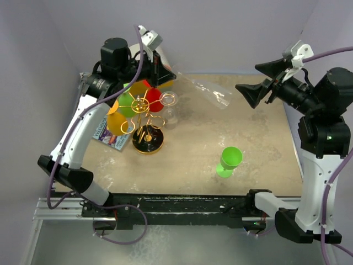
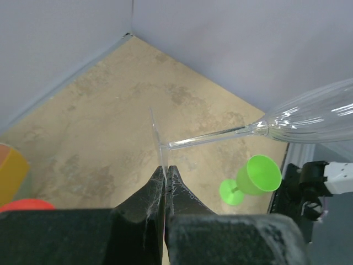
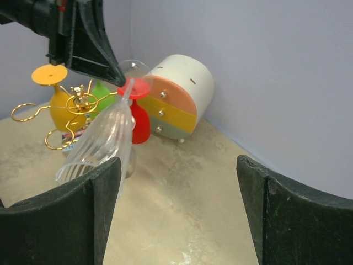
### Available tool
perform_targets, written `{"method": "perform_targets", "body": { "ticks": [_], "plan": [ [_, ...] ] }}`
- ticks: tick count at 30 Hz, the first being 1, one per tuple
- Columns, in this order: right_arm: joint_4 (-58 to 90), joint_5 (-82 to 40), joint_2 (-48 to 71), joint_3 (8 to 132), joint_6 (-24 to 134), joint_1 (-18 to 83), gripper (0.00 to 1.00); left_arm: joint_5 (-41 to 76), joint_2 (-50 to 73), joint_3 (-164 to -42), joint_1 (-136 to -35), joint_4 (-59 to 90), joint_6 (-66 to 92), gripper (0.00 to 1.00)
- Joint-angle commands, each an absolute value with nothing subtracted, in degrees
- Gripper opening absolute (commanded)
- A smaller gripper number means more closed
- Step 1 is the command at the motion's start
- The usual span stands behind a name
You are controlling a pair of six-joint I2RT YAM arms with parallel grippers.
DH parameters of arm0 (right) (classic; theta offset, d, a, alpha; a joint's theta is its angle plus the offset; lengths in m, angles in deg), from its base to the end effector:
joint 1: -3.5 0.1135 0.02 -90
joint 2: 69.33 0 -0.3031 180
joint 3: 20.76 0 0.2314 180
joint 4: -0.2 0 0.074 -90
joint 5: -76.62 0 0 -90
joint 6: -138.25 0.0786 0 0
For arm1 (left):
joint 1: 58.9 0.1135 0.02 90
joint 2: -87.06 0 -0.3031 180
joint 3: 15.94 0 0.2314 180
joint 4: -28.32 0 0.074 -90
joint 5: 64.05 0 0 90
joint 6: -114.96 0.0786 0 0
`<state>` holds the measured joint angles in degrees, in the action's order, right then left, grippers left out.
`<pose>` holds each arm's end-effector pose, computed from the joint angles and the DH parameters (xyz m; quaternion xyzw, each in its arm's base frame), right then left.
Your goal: Place the wine glass upside down on the wine glass rack
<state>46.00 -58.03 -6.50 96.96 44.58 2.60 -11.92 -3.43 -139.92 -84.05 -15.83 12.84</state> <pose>0.1438 0.0530 0.5930 -0.3035 0.5931 0.2182 0.7131 0.2957 -0.1921 0.5191 0.2884 0.6999 -0.4296 0.4924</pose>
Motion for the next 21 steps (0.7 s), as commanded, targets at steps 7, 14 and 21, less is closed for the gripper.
{"method": "perform_targets", "body": {
  "ticks": [7, 14, 21],
  "plan": [
    [47.4, -59.2, -9.9, 100.5, 43.1, -1.2, 0.90, 0.5, 7.7, -144.0, -86.4, -32.2, 41.9, 0.00],
    [46.0, -56.8, -9.7, 96.8, 42.1, -2.3, 0.92, 0.4, 17.2, -139.3, -87.2, -41.1, 58.5, 0.00],
    [45.0, -56.1, -9.3, 93.9, 41.7, -3.8, 0.93, 6.1, 24.1, -134.6, -87.0, -51.0, 68.8, 0.00]
  ]
}}
